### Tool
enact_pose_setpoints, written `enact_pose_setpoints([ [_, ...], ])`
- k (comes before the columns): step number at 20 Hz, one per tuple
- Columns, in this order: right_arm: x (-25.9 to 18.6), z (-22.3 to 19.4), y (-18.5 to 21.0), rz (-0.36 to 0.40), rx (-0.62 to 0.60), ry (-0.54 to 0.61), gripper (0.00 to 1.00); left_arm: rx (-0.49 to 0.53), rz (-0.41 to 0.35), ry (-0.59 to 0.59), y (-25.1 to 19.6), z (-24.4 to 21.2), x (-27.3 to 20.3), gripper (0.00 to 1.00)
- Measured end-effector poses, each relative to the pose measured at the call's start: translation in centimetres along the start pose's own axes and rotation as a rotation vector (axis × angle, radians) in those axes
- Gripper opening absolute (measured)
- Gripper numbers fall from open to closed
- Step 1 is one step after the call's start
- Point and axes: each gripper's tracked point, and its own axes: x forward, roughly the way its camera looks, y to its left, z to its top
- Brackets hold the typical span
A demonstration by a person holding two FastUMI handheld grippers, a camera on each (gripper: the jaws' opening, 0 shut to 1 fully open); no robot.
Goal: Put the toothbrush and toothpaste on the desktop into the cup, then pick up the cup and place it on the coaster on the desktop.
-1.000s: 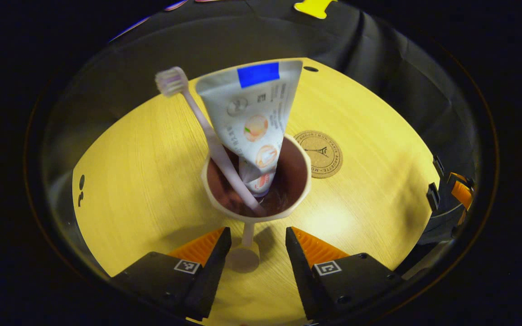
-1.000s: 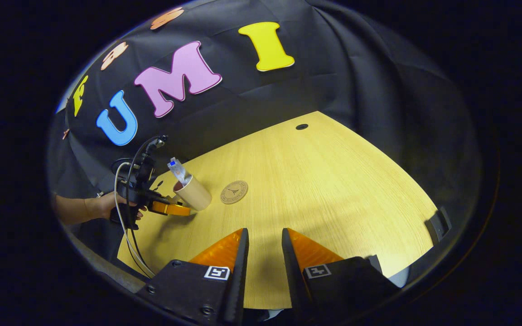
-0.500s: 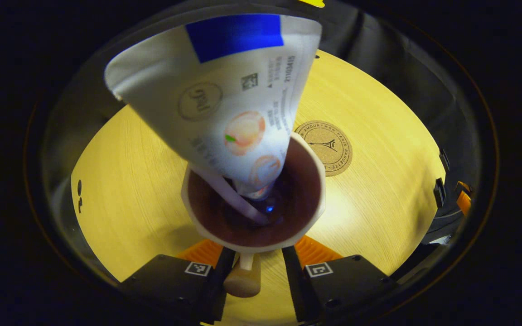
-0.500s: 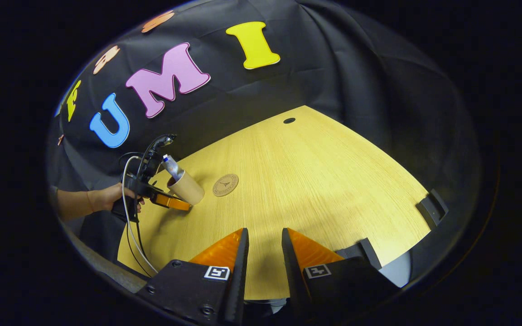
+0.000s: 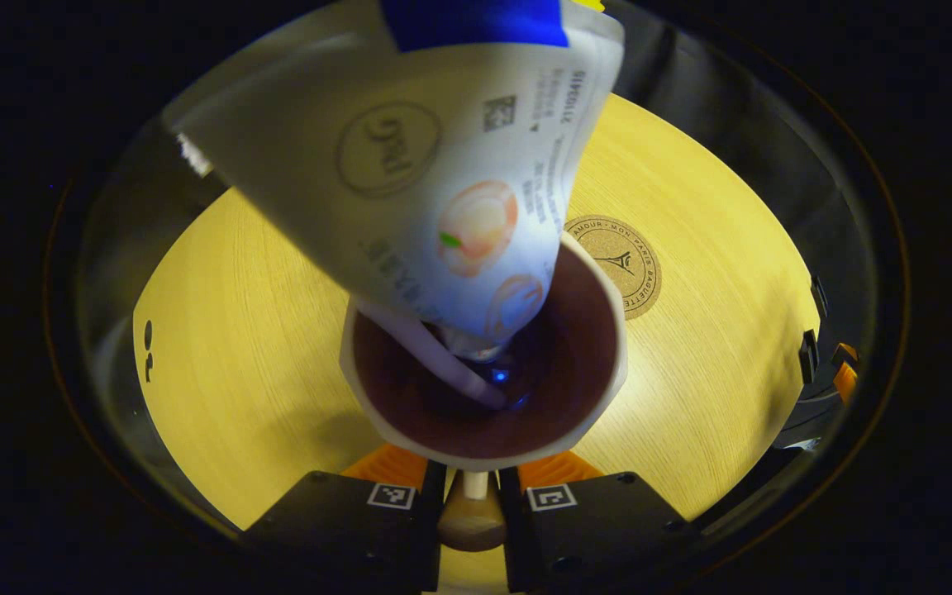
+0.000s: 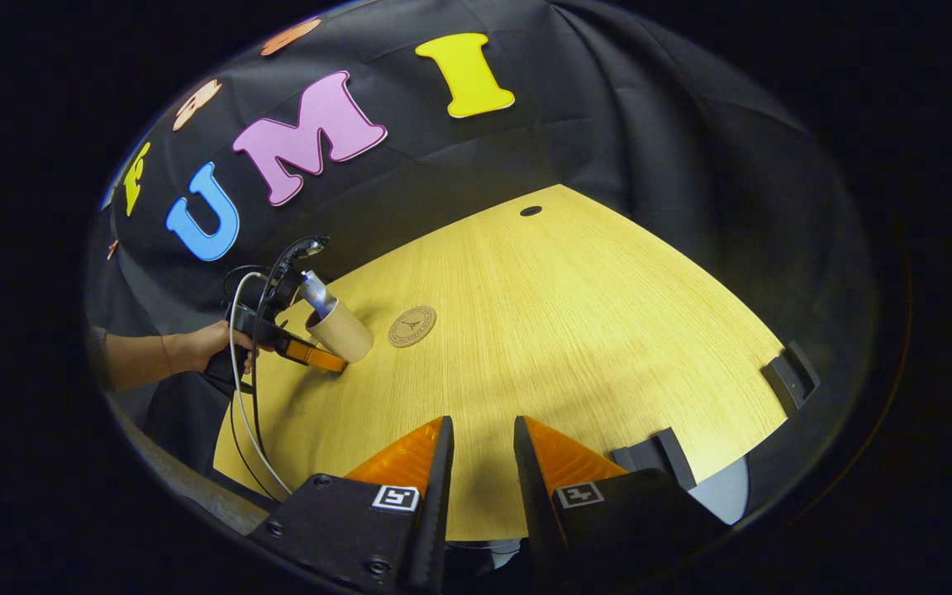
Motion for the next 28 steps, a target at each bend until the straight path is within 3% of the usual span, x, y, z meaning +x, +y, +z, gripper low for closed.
enact_pose_setpoints([
  [2,0.1,0.2,-0.1,-0.004,0.004,-0.004,0.45,-0.007,-0.005,-0.022,-0.1,0.1,0.0,0.34],
  [3,0.3,0.2,-0.1,-0.004,0.004,-0.004,0.34,-0.02,-0.004,-0.034,0.0,0.2,0.0,0.34],
  [4,0.3,0.2,-0.2,-0.003,0.002,-0.001,0.34,-0.033,0.005,-0.047,0.2,0.3,0.0,0.34],
  [5,0.4,0.1,-0.1,-0.002,0.001,0.002,0.45,-0.041,0.017,-0.062,0.4,0.5,-0.1,0.34],
  [7,0.7,0.0,0.0,0.003,-0.005,0.009,0.45,-0.043,0.023,-0.085,0.6,0.9,-0.4,0.34],
  [8,0.8,-0.1,0.1,0.004,-0.009,0.011,0.34,-0.034,0.024,-0.093,0.5,1.1,-0.6,0.34],
  [9,0.8,0.0,0.1,0.006,-0.011,0.012,0.45,-0.027,0.019,-0.1,0.3,1.4,-0.9,0.33],
  [11,1.1,0.0,0.1,0.007,-0.01,0.016,0.45,-0.024,-0.006,-0.114,-0.7,2.1,-1.4,0.38],
  [12,1.1,-0.1,0.1,0.006,-0.009,0.017,0.34,-0.019,-0.009,-0.122,-1.1,2.6,-1.5,0.38],
  [13,1.1,-0.2,0.0,0.006,-0.008,0.02,0.34,-0.013,-0.013,-0.128,-1.5,3.1,-1.6,0.33],
  [15,1.1,-0.1,-0.1,0.005,-0.007,0.017,0.34,0.003,-0.028,-0.135,-2.7,4.0,-1.8,0.33],
  [16,1.0,-0.1,-0.3,0.002,-0.005,0.015,0.34,0.016,-0.033,-0.137,-3.2,4.5,-1.8,0.38],
  [17,1.0,-0.1,-0.5,-0.002,-0.002,0.013,0.45,0.033,-0.034,-0.14,-3.7,4.9,-1.8,0.38],
  [18,0.9,-0.1,-0.8,-0.006,0.003,0.012,0.34,0.049,-0.037,-0.141,-4.2,5.4,-1.9,0.33],
  [19,0.8,-0.1,-1.1,-0.011,0.01,0.009,0.34,0.063,-0.043,-0.14,-4.8,5.8,-1.8,0.38],
  [20,0.6,-0.2,-1.4,-0.017,0.016,0.007,0.34,0.076,-0.046,-0.138,-5.3,6.1,-1.7,0.33],
  [26,0.0,0.0,-3.3,-0.05,0.053,-0.01,0.34,0.111,-0.055,-0.127,-7.8,7.4,-1.1,0.33],
  [27,-0.2,-0.1,-3.5,-0.053,0.057,-0.012,0.45,0.116,-0.056,-0.124,-8.1,7.6,-0.9,0.33],
  [28,-0.3,-0.2,-3.6,-0.055,0.059,-0.014,0.45,0.124,-0.054,-0.12,-8.5,7.7,-0.8,0.33],
])
